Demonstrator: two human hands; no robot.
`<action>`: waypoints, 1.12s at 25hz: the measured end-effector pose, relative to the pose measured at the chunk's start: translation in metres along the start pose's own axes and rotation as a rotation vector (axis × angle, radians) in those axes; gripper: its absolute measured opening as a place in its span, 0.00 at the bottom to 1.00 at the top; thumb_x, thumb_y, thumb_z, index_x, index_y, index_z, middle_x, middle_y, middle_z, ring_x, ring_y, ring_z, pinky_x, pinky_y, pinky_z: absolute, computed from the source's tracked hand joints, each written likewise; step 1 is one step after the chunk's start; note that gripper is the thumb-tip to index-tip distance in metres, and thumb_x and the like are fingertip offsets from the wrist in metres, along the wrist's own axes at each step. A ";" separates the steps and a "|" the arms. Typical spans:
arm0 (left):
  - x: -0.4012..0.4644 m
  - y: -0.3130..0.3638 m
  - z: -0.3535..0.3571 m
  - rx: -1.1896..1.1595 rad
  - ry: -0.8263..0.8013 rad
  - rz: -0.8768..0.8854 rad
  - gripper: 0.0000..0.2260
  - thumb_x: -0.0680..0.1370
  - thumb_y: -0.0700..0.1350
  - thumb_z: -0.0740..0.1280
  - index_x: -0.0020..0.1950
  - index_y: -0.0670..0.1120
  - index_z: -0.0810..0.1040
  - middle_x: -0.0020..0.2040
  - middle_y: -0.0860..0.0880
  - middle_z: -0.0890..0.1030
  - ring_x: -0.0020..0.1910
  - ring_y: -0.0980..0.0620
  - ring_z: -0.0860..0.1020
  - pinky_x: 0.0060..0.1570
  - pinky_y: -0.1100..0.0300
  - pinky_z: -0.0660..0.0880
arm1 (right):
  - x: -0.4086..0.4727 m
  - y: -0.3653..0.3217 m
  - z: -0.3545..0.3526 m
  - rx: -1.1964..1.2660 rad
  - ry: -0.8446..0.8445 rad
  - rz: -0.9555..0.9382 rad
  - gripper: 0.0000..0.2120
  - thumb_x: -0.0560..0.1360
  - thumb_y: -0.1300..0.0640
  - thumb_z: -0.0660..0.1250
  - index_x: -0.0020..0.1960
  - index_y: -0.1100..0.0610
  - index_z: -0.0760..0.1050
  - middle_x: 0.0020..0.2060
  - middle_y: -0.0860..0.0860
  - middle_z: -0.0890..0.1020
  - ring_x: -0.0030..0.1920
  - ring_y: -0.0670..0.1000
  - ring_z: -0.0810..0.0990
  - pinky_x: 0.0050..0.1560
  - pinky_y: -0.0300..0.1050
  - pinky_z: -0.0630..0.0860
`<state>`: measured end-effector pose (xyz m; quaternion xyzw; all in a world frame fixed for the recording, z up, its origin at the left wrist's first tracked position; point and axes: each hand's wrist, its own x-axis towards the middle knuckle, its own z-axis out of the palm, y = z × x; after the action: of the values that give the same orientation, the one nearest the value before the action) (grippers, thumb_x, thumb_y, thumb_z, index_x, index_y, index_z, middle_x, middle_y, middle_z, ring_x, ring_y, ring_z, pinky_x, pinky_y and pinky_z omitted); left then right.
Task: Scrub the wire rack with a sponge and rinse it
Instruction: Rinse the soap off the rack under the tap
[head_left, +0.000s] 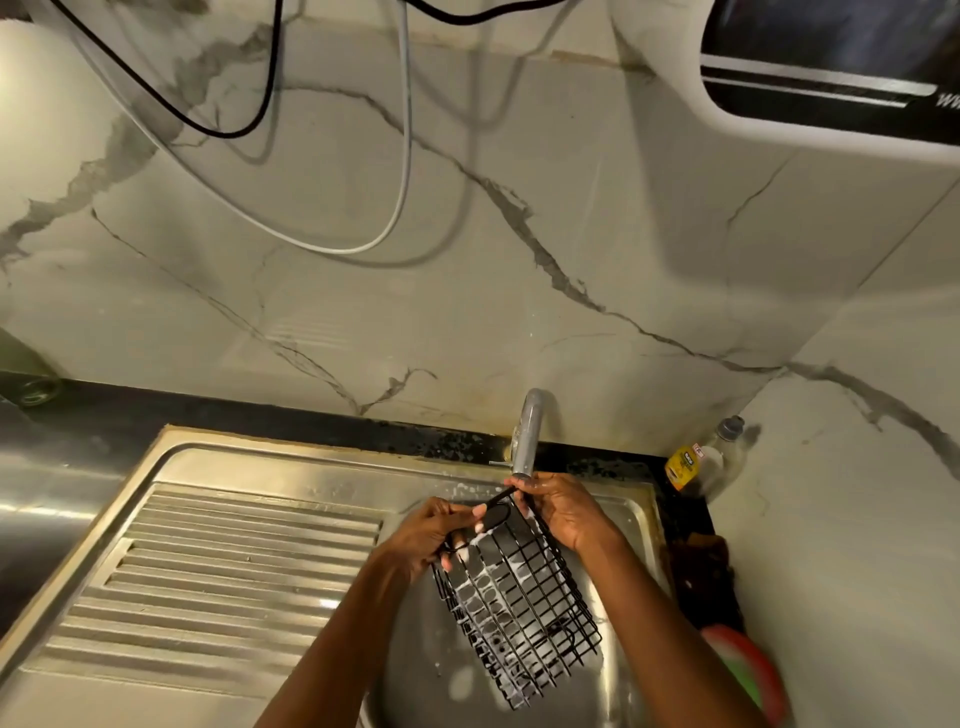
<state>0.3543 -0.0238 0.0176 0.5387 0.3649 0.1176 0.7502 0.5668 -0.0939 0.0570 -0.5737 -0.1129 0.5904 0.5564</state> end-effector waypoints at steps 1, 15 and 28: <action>0.000 -0.001 -0.004 -0.004 0.004 0.009 0.16 0.77 0.55 0.75 0.47 0.41 0.86 0.28 0.47 0.77 0.21 0.54 0.75 0.18 0.66 0.69 | 0.000 0.001 0.004 0.003 0.003 0.003 0.05 0.74 0.73 0.67 0.49 0.73 0.79 0.38 0.61 0.83 0.32 0.50 0.80 0.32 0.40 0.77; -0.021 0.005 -0.009 0.093 0.081 0.107 0.17 0.79 0.54 0.72 0.47 0.39 0.87 0.30 0.41 0.78 0.22 0.51 0.74 0.22 0.63 0.73 | -0.042 0.058 0.005 -0.367 -0.036 -0.256 0.19 0.84 0.45 0.54 0.69 0.47 0.76 0.67 0.38 0.77 0.67 0.34 0.72 0.68 0.34 0.66; -0.042 0.056 -0.003 0.141 0.238 0.254 0.17 0.81 0.51 0.70 0.42 0.38 0.84 0.27 0.44 0.75 0.21 0.52 0.72 0.21 0.62 0.72 | -0.033 0.035 0.016 -0.152 -0.013 -0.317 0.27 0.77 0.44 0.66 0.65 0.64 0.77 0.61 0.61 0.81 0.64 0.58 0.79 0.68 0.55 0.72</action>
<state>0.3343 -0.0236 0.0847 0.6142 0.3873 0.2485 0.6412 0.5263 -0.1245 0.0534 -0.5853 -0.2500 0.4888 0.5967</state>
